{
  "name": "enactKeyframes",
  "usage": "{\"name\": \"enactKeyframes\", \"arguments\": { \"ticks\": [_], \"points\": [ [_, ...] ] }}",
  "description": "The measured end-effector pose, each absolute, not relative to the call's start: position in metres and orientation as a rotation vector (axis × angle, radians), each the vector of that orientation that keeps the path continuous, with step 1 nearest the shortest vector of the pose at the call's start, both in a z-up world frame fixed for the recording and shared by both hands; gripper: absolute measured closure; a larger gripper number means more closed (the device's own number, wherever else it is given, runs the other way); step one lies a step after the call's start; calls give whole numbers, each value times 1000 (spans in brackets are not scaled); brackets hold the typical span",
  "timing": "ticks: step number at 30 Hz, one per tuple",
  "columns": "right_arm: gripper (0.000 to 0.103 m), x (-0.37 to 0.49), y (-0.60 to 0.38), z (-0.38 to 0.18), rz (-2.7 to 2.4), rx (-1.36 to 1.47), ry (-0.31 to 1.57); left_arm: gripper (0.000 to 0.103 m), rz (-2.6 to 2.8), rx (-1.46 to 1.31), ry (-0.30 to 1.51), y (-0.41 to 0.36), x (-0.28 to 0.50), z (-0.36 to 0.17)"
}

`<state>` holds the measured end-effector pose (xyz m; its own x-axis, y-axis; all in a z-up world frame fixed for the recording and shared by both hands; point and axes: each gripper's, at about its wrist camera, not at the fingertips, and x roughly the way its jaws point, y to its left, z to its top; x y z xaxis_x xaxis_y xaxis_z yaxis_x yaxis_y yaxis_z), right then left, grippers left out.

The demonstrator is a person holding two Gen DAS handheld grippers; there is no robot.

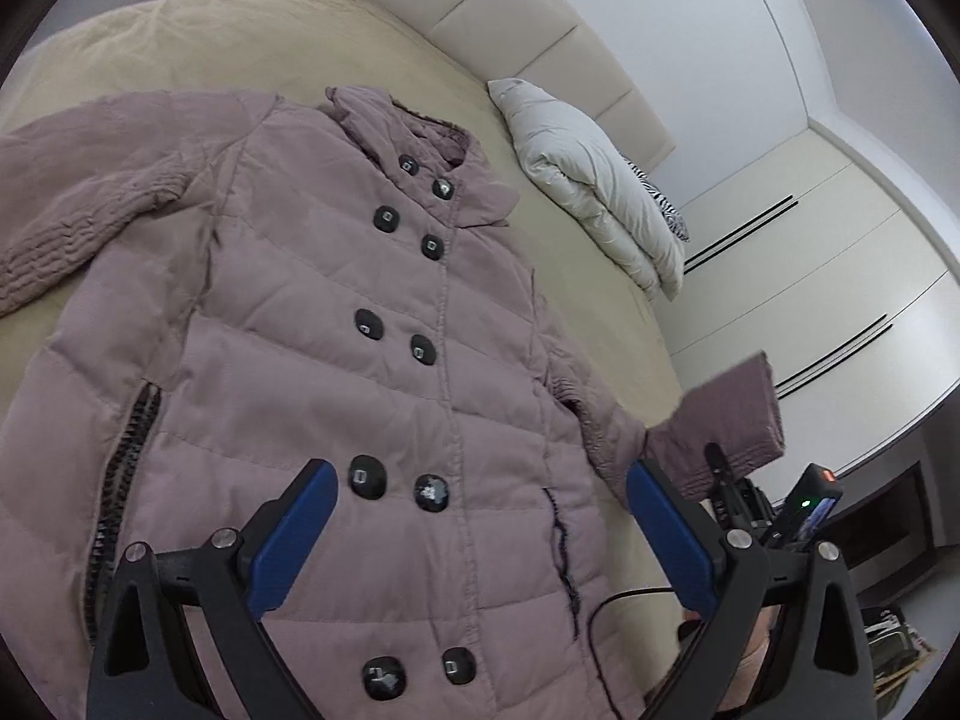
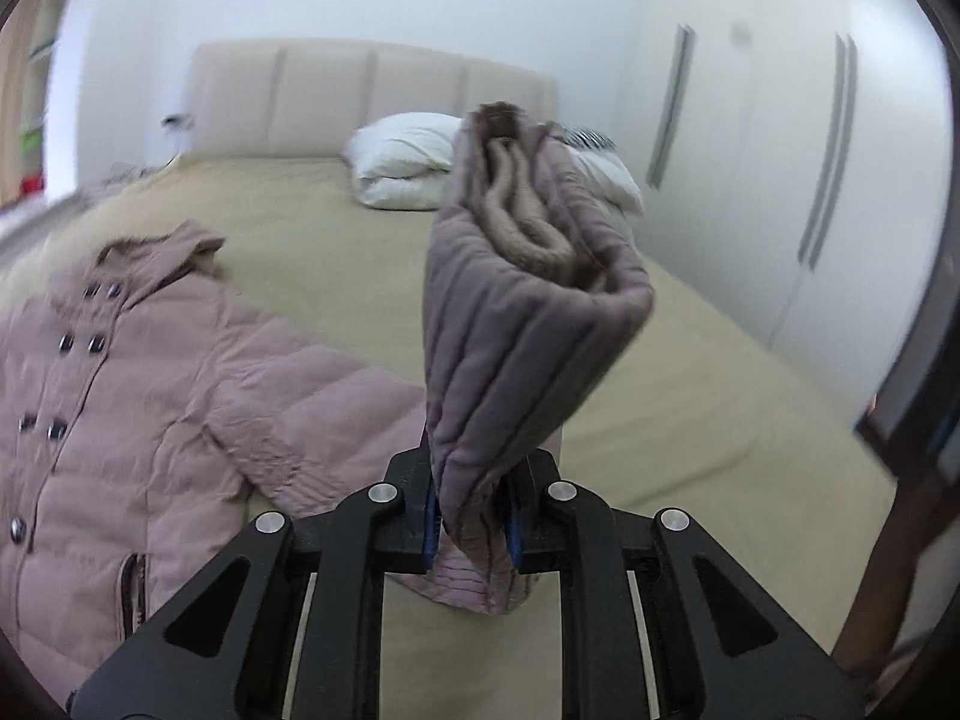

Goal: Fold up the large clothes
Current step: 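Carry the sleeve across the coat front with the right gripper while the left gripper grasps the other sleeve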

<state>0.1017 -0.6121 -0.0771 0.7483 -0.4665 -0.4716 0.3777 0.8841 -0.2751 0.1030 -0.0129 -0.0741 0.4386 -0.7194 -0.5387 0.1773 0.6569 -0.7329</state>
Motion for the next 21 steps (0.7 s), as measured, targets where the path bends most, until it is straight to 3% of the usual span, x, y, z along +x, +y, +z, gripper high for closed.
{"name": "enactKeyframes", "arguments": {
  "ticks": [7,18,20,21],
  "points": [
    [89,129,-478,-98,-291,-586,481,0,-796,-893,1045,-27,137,-77],
    [89,113,-433,-148,-170,-865,426,1,-900,-889,1199,-66,186,-88],
    [89,106,-428,-146,-156,-890,417,13,-934,-894,1218,-69,191,-92],
    [89,105,-424,-147,-152,-897,416,39,-941,-878,1242,-72,192,-95]
  ]
}}
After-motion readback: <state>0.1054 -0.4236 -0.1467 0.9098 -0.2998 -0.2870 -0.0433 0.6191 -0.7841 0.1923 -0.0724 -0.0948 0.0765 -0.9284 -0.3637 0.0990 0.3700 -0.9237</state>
